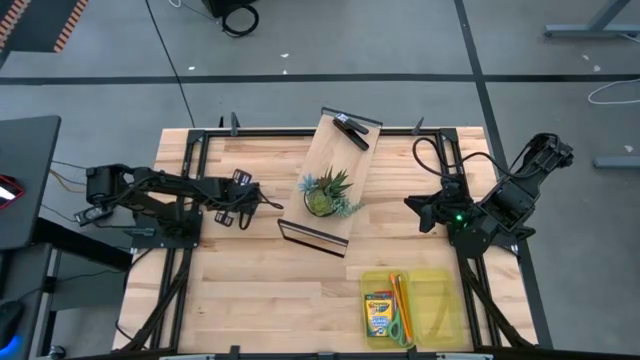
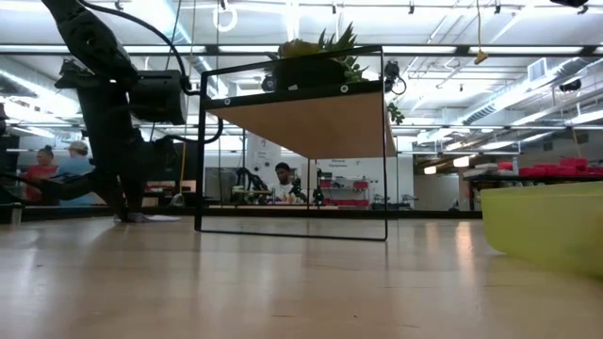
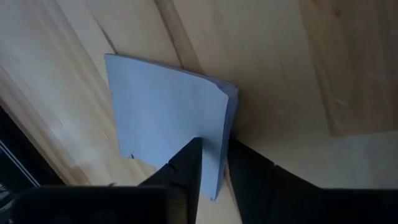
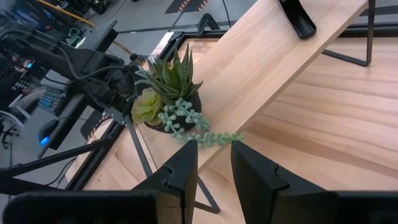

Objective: Pack school essentials
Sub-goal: Put the white sticky note into the yellow supply box

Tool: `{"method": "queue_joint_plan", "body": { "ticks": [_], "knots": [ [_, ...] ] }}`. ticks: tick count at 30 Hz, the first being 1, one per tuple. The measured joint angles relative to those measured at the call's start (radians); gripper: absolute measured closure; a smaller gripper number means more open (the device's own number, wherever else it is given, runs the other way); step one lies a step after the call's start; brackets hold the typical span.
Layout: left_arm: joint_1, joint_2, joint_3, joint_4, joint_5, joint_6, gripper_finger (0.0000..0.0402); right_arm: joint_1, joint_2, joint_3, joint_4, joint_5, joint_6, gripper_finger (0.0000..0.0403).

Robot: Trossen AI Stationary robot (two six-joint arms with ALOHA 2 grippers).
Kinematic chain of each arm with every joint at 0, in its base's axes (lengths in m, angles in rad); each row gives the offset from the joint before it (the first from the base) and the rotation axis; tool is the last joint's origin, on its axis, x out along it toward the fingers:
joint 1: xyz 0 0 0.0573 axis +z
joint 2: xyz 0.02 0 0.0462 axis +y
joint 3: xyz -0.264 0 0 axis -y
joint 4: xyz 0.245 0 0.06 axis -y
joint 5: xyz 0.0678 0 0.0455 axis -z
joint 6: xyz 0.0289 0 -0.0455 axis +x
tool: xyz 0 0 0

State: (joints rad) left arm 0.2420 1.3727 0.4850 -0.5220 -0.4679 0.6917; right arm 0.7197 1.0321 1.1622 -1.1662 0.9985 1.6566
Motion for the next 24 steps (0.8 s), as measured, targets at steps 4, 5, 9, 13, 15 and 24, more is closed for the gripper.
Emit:
{"method": "queue_joint_plan", "body": {
  "ticks": [4, 5, 9, 13, 15, 24],
  "knots": [
    [0.000, 0.000, -0.001, 0.003, 0.001, 0.000, 0.0322, 0.000, 0.000, 0.000, 0.003, 0.000, 0.000, 0.0299],
    [0.000, 0.001, -0.001, 0.005, 0.001, 0.000, 0.0325, 0.000, 0.000, 0.000, 0.003, 0.000, 0.000, 0.0299],
    [0.000, 0.001, -0.002, 0.006, 0.005, 0.000, 0.0339, 0.000, 0.000, 0.000, 0.003, 0.000, 0.000, 0.0299],
    [0.001, 0.003, 0.006, -0.001, 0.011, -0.005, 0.0360, 0.000, 0.000, 0.000, 0.003, 0.000, 0.010, 0.0299],
    [0.001, 0.004, 0.011, -0.002, 0.011, -0.015, 0.0378, 0.000, 0.000, 0.000, 0.003, 0.000, 0.010, 0.0299],
    [0.001, -0.009, 0.044, -0.009, 0.021, -0.060, 0.0399, 0.000, 0.000, 0.000, 0.006, 0.000, 0.011, 0.0299]
  ]
}}
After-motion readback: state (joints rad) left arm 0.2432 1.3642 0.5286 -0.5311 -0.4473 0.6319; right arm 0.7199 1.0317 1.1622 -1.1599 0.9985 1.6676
